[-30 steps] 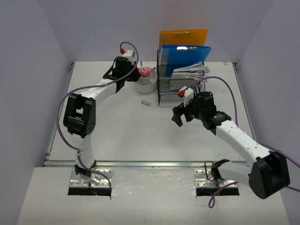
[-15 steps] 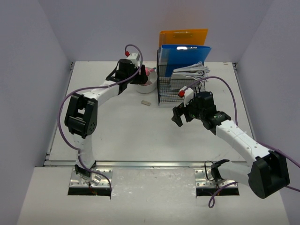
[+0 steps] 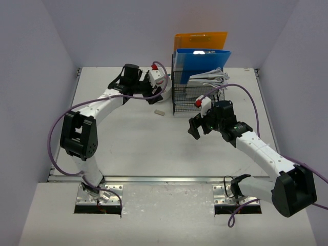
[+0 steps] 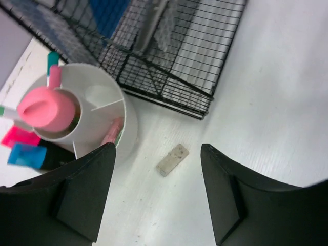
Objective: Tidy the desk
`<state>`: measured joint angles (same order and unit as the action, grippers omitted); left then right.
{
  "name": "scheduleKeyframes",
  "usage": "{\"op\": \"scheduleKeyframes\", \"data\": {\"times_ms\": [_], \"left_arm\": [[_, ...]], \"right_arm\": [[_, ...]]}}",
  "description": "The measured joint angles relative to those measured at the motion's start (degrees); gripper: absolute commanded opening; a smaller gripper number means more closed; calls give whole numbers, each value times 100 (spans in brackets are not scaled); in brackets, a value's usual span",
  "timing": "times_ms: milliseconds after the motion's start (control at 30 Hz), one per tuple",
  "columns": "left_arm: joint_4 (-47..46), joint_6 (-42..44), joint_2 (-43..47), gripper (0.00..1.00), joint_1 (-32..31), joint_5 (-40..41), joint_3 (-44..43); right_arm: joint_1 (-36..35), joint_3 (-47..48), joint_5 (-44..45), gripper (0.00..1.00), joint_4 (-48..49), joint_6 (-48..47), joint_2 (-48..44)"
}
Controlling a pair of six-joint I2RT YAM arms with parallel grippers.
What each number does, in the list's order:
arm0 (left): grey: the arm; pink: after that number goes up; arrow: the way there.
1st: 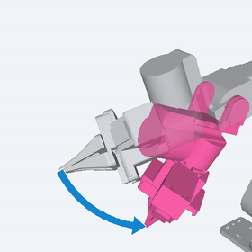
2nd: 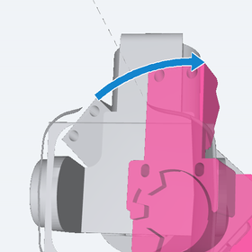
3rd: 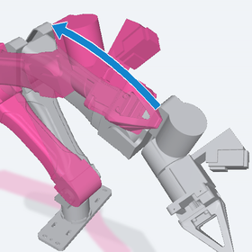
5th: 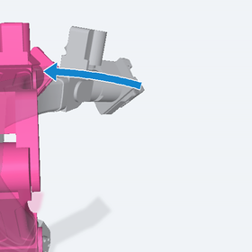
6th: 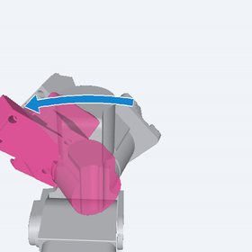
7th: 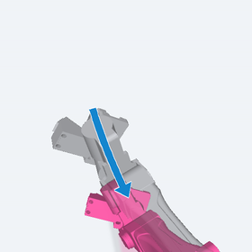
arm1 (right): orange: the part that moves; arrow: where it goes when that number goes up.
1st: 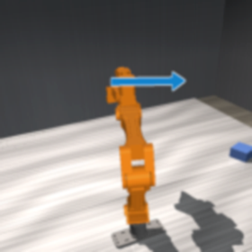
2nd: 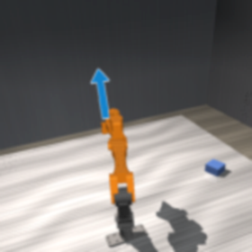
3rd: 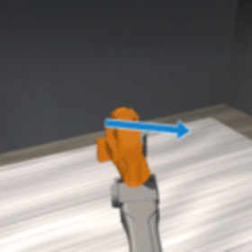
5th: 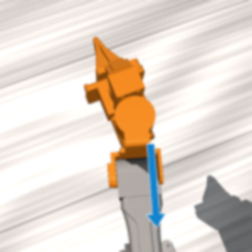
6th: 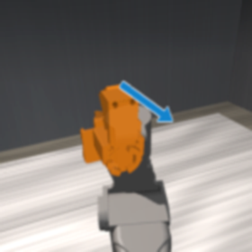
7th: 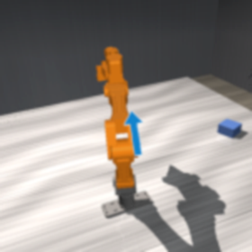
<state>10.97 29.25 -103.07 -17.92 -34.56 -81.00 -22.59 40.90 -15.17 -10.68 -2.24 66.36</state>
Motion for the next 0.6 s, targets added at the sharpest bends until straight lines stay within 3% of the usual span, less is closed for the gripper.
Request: {"op": "scheduleKeyframes", "data": {"times_ms": [133,300,600], "left_arm": [[920,1623,-83,63,-3,-566,-236],[2066,3064,-725,61,-29,-729,-690],[2736,4160,-1830,60,-230,-476,-1270]], "right_arm": [[8,-26,-8,99,-2,-35,-5],[39,-67,-17,99,-37,-92,-28],[84,-72,-25,99,-141,-127,-34]]}}
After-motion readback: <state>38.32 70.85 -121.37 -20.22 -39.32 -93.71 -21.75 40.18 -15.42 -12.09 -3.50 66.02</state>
